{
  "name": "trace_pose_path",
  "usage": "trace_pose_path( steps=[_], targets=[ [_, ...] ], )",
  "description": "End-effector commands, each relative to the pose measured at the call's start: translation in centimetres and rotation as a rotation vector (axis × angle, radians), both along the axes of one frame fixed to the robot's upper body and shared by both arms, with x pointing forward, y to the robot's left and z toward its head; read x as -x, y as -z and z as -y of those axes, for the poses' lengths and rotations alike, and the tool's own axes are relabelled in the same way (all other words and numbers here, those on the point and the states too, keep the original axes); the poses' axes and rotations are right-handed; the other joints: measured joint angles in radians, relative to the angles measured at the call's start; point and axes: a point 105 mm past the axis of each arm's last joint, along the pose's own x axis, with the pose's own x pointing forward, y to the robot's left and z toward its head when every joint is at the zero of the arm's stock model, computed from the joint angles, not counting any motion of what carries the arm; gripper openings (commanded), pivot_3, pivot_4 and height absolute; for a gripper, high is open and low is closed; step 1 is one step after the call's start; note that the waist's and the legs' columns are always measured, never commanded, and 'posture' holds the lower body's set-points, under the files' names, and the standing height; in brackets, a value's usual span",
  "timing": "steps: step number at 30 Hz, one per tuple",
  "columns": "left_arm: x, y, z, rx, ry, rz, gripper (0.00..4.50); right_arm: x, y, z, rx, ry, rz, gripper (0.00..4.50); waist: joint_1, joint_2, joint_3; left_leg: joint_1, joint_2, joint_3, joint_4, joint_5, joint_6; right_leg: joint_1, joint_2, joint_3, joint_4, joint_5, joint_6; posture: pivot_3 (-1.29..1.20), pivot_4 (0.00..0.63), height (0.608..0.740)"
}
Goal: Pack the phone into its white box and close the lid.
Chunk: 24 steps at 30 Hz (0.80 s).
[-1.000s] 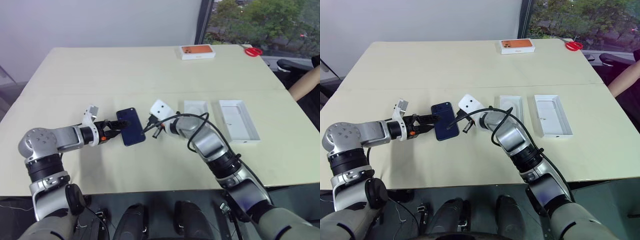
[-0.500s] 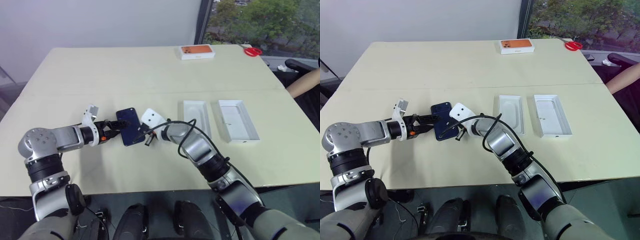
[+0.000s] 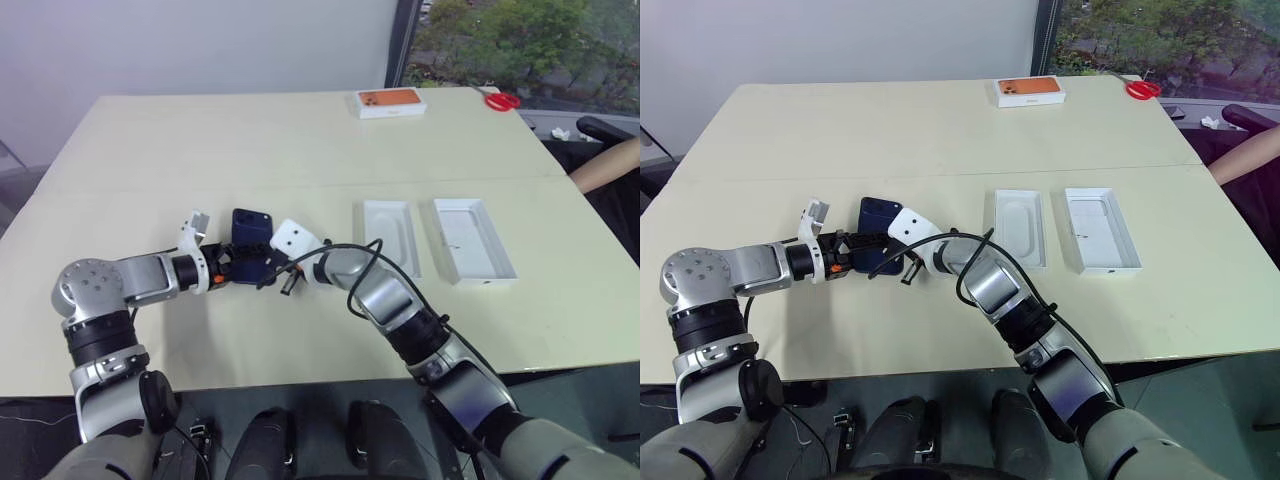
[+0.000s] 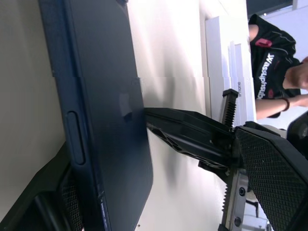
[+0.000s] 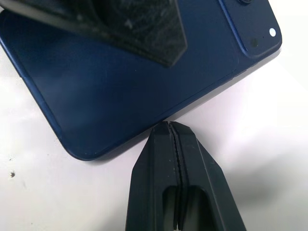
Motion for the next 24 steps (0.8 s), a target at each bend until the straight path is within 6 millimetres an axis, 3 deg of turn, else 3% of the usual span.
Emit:
trace_pose_path(
  steps=[1,4,7,15,24],
  targets=[
    [-0.4,-1.2,-1.5,-0.014,-0.047,0.029,4.5,0.5,-0.3,-0.3,-0.009,-0.022,0.012,0.02,0.0,0.0,0.0,0.0,0.0,0.0,0.0,0.0,0.0,0.0,0.0,0.0,0.0,0.0,0.0,0.0,0.15,0.74],
    [-0.5,-1.4,-2.4,-0.024,-0.071,0.033,4.5,0.6,-0.2,0.0,-0.005,-0.02,0.011,0.02,0.0,0.0,0.0,0.0,0.0,0.0,0.0,0.0,0.0,0.0,0.0,0.0,0.0,0.0,0.0,0.0,0.15,0.74],
    [-0.6,-1.7,-2.5,-0.021,-0.073,0.037,3.74,0.7,-0.2,0.2,-0.003,-0.018,0.012,0.0,0.001,0.0,0.0,0.0,0.0,0.0,0.0,0.0,0.0,0.0,0.0,0.0,0.0,0.0,0.0,0.0,0.15,0.74],
    [-0.4,-1.6,-1.2,-0.006,-0.032,0.048,0.02,0.7,-0.2,0.4,-0.005,-0.007,0.012,0.0,0.003,0.0,0.0,0.0,0.0,0.0,0.0,0.0,0.0,0.0,0.0,0.0,0.0,0.0,0.0,0.0,0.15,0.74],
    [-0.8,-2.2,-1.2,0.035,-0.052,0.06,0.02,0.7,-1.0,1.6,0.01,0.017,0.051,0.0,0.005,0.0,0.0,0.0,0.0,0.0,0.0,0.0,0.0,0.0,-0.001,0.0,0.0,0.0,0.0,0.0,0.15,0.74]
  ],
)
